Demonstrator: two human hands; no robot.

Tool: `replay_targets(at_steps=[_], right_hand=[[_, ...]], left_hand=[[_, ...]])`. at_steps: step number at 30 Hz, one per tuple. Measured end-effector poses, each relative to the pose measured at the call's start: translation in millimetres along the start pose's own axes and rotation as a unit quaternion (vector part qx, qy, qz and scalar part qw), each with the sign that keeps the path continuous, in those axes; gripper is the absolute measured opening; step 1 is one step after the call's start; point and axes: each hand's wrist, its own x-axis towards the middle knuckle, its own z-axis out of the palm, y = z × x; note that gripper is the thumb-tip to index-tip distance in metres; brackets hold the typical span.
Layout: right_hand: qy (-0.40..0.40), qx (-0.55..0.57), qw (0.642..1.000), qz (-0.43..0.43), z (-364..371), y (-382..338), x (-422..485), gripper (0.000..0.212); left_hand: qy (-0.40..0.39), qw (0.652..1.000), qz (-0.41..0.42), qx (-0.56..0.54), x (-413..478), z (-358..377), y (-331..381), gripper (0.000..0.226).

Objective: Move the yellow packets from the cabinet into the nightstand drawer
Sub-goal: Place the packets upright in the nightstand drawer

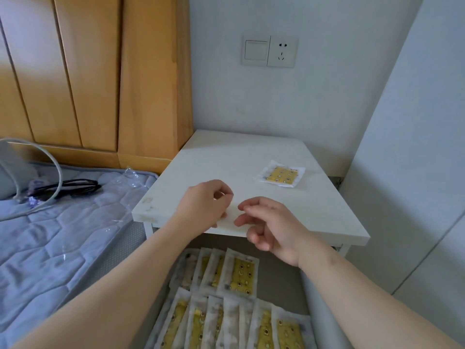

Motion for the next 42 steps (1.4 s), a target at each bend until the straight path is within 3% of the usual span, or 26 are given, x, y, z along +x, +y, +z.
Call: replay_targets(at_steps=[5,7,9,10,11,13,15,22,26,29,32,36,39,42], right_hand=[[0.017,0.055,0.997,0.046,1,-9,1,0.01],[0.041,0.066,0.997,0.015,-5,-14,6,0.01],[0.142,-0.007,0.988,-0.067,-19,-20,21,0.008],[0.208,-0.115,0.965,-0.111,-30,-20,30,0.007],[0.255,-0.264,0.92,-0.138,-40,-19,38,0.015],[0.247,-0.547,0.794,-0.102,-54,-14,51,0.042],[0.21,-0.659,0.721,-0.046,-54,-11,55,0.053],[0.235,-0.706,0.662,-0.093,-46,0,30,0.062],[0.216,-0.689,0.672,-0.165,-49,14,-1,0.057],[0.218,-0.62,0.693,-0.295,-54,29,-11,0.029],[0.231,-0.53,0.718,-0.387,-55,42,-22,0.015],[0.193,-0.458,0.781,-0.379,-37,59,-48,0.012],[0.139,-0.459,0.779,-0.405,-28,69,-56,0.009],[0.082,-0.49,0.793,-0.354,-22,74,-63,0.006]], left_hand=[[0.074,0.997,-0.01,0.035,12,16,-4,0.021],[0.071,0.997,-0.016,0.036,13,18,-6,0.023],[0.064,0.996,-0.013,0.053,13,20,-8,0.024],[0.061,0.996,-0.01,0.065,12,21,-8,0.024],[0.057,0.995,-0.007,0.076,12,23,-8,0.024],[0.048,0.995,-0.004,0.093,12,24,-7,0.024],[0.038,0.994,-0.001,0.106,11,25,-6,0.025],[0.056,0.989,0.025,0.134,-1,32,-1,0.028],[0.113,0.992,0.022,0.061,-18,37,1,0.023],[0.103,0.995,-0.014,0.001,-31,41,6,0.019],[0.079,0.989,-0.085,-0.096,-42,45,16,0.036],[0.051,0.958,-0.165,-0.231,-53,51,18,0.026],[0.06,0.932,-0.206,-0.294,-59,57,6,0.022],[0.072,0.947,-0.184,-0.254,-64,58,-5,0.025]])
